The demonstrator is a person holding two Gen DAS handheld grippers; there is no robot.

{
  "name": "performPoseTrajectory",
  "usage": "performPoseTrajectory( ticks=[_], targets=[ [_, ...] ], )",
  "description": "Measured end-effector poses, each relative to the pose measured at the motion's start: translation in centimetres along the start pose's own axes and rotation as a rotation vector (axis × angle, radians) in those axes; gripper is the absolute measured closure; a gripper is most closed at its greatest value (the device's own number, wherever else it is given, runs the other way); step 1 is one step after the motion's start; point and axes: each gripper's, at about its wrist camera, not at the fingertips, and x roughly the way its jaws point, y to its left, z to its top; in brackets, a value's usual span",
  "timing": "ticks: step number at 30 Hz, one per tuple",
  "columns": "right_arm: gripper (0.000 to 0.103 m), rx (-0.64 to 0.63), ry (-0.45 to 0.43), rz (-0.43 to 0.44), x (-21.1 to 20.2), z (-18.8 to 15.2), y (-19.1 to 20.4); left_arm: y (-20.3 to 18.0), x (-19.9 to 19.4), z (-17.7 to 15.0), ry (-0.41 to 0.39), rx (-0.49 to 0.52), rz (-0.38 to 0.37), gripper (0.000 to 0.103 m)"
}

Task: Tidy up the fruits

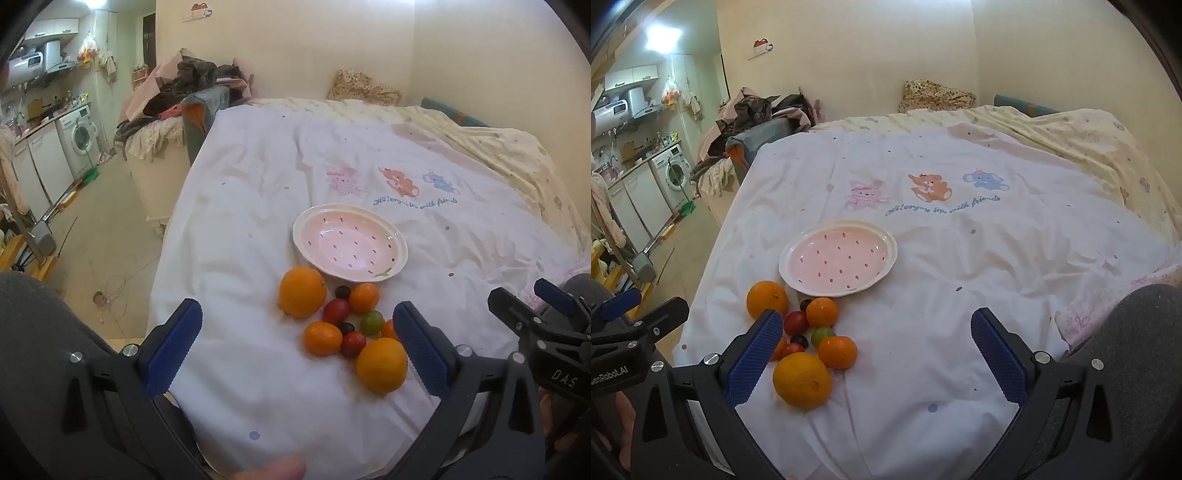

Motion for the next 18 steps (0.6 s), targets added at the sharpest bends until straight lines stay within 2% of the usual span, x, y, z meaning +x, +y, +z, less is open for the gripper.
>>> performPoseTrajectory(
  ticks=[18],
  targets=[
    [0.0,0.006,-0.003,0.002,0.03,0.03,0.03,0.02,0.0,0.01,0.011,-0.006,-0.006,0.001]
  ],
)
